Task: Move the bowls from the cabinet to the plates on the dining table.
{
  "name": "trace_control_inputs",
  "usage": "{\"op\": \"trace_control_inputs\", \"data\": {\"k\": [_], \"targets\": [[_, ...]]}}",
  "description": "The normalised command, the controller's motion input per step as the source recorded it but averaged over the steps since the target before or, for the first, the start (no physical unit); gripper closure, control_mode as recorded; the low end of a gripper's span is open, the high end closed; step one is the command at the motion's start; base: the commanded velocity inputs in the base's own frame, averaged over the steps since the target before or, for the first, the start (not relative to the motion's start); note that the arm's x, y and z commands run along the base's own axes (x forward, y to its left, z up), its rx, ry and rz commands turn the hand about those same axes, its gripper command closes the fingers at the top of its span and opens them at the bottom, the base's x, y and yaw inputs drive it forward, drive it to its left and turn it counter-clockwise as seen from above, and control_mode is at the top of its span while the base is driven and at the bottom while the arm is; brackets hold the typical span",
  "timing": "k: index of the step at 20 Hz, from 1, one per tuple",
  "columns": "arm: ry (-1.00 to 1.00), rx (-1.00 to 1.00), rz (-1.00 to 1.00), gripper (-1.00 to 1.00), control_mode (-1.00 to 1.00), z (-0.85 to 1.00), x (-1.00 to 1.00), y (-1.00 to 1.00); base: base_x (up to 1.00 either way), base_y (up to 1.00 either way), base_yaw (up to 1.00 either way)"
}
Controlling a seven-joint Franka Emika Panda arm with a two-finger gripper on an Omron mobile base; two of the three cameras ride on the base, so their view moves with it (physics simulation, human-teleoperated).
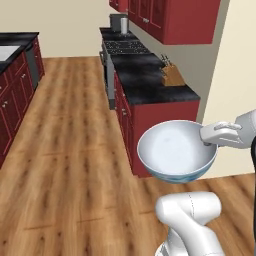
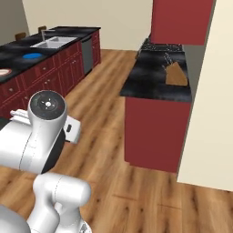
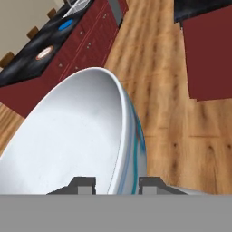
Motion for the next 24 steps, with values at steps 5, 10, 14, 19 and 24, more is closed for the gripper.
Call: {"op": "trace_control_inputs", "data": {"k": [5, 10, 14, 19, 24], "targets": [[0.00, 0.00, 0.00, 1.00, 1.00, 0.00, 0.00, 0.00, 0.00, 0.45, -0.05], [0.00, 0.00, 0.00, 1.00, 1.00, 0.00, 0.00, 0.00, 0.00, 0.56, -0.04], [0.00, 0.00, 0.00, 1.00, 1.00, 0.00, 0.00, 0.00, 0.00, 0.58, -0.03], [0.00, 0.00, 0.00, 1.00, 1.00, 0.00, 0.00, 0.00, 0.00, 0.64, -0.04], [0.00, 0.00, 0.00, 1.00, 1.00, 0.00, 0.00, 0.00, 0.00, 0.64, -0.04]]}}
